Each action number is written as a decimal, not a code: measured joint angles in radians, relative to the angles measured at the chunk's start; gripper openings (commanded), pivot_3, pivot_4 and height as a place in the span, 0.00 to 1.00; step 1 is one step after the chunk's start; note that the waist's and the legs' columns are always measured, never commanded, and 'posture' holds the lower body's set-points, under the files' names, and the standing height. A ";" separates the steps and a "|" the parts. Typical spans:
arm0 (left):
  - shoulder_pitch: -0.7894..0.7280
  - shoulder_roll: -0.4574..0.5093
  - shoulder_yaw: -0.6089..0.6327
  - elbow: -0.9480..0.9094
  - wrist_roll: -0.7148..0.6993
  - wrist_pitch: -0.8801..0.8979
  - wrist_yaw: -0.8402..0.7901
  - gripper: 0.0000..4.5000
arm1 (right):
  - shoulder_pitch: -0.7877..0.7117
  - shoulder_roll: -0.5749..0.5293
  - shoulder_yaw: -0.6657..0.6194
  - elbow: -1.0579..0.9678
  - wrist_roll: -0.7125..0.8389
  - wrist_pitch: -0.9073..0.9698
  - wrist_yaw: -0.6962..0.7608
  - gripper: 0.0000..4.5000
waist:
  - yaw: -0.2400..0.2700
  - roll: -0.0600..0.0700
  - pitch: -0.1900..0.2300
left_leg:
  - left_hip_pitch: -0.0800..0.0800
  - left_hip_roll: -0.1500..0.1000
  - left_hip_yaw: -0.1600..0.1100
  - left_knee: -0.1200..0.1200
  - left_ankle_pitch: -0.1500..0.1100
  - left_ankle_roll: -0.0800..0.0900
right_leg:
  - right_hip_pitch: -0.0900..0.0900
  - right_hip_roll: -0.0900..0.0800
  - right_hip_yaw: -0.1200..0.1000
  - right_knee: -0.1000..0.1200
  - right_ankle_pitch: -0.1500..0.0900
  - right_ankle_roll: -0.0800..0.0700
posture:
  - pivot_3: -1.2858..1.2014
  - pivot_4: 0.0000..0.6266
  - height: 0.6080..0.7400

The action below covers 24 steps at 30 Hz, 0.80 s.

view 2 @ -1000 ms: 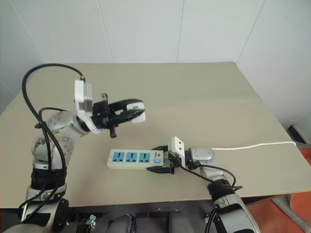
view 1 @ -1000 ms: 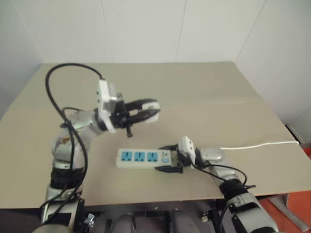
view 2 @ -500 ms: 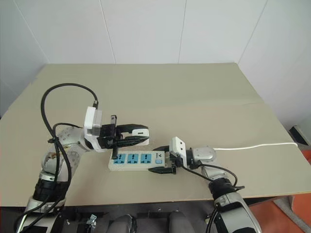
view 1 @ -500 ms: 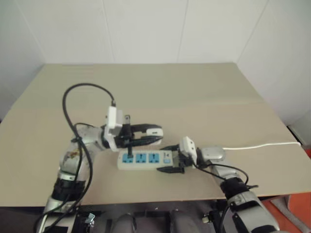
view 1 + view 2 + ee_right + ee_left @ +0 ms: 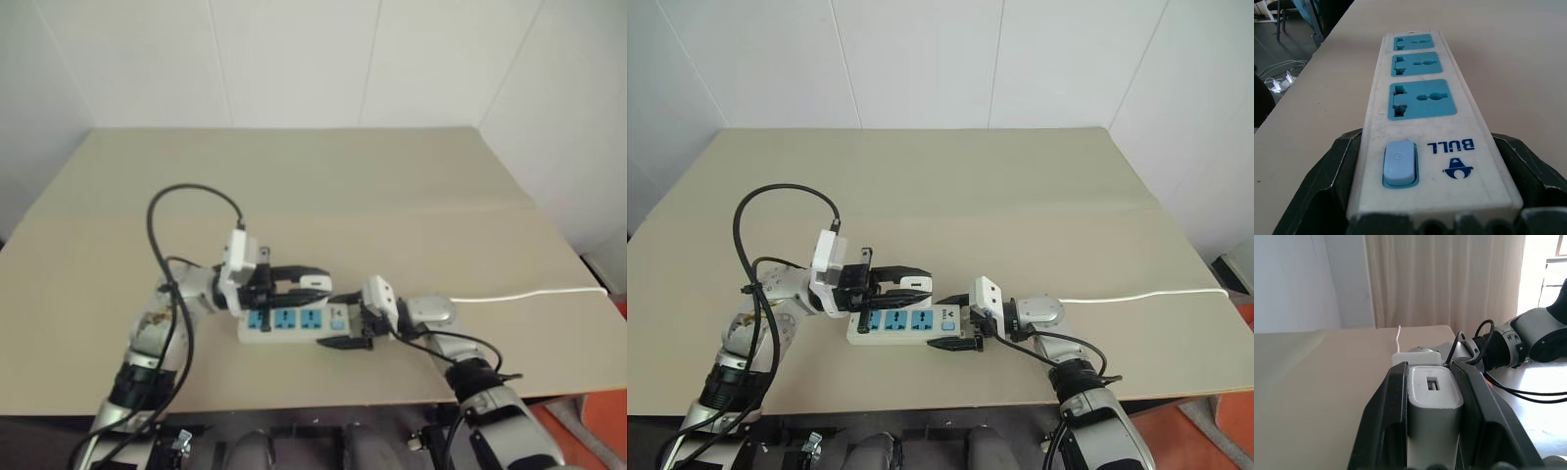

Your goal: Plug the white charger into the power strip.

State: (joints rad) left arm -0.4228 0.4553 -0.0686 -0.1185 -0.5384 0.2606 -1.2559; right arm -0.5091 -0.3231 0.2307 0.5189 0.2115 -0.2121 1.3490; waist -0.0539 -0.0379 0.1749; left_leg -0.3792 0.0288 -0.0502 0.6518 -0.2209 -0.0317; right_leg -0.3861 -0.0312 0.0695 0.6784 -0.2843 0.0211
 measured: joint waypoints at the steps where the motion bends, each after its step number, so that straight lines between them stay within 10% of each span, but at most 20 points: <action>1: 0.004 0.000 -0.002 0.010 0.007 -0.003 -0.001 0.23 | 0.000 0.000 0.000 0.000 0.000 0.000 0.000 0.77 | 0.000 0.000 0.000 | 0.000 0.000 0.000 0.000 0.000 0.000 | 0.000 0.000 0.000 0.000 0.000 0.000 | 0.52 0.24 1.00; 24: 0.031 -0.020 -0.061 0.094 0.041 -0.057 -0.027 0.23 | 0.001 -0.003 0.000 -0.003 0.000 0.000 0.000 0.77 | 0.003 0.000 0.000 | 0.000 0.000 0.000 -0.001 0.000 0.000 | 0.000 0.001 0.000 -0.001 0.000 0.000 | 0.52 0.24 1.00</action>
State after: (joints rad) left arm -0.3915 0.4350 -0.1292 -0.0241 -0.4978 0.2033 -1.2829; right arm -0.5080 -0.3257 0.2307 0.5161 0.2115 -0.2120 1.3493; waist -0.0508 -0.0378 0.1749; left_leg -0.3794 0.0293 -0.0501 0.6513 -0.2209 -0.0317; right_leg -0.3862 -0.0306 0.0696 0.6772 -0.2843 0.0211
